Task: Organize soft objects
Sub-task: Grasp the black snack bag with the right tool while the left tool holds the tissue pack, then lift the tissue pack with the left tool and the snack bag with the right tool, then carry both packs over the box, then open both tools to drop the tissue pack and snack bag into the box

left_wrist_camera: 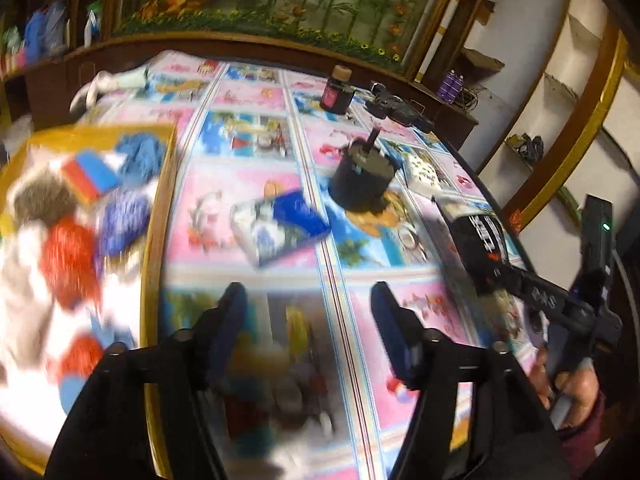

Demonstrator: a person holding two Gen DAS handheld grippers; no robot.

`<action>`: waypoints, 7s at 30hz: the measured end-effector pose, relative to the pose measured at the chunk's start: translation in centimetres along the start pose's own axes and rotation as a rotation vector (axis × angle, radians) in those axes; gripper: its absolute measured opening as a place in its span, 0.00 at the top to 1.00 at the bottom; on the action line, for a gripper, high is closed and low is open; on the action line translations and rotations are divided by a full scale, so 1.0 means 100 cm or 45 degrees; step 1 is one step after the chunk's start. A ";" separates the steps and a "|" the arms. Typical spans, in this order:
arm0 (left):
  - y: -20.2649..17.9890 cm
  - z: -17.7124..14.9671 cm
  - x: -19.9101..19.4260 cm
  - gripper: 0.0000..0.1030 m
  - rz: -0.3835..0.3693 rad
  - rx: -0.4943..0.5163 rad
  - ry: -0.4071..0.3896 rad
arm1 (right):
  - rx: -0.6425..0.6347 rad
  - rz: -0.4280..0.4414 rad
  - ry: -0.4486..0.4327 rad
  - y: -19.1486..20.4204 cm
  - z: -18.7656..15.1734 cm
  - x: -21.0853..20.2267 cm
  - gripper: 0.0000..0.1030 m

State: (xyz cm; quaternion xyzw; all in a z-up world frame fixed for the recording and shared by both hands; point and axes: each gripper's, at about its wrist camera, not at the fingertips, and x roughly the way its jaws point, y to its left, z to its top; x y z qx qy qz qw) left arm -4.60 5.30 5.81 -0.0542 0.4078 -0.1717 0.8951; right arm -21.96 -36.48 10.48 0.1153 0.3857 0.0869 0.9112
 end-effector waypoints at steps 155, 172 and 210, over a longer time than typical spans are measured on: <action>0.180 -0.081 -0.087 0.40 0.302 -0.339 -0.126 | -0.566 0.411 0.158 0.277 -0.041 0.026 0.45; 0.189 -0.077 -0.133 0.26 0.554 -0.370 -0.337 | -0.534 0.495 0.390 0.349 -0.034 0.124 0.45; 0.087 -0.050 -0.133 0.00 0.580 -0.229 -0.437 | -0.407 0.416 0.145 0.207 -0.036 0.025 0.30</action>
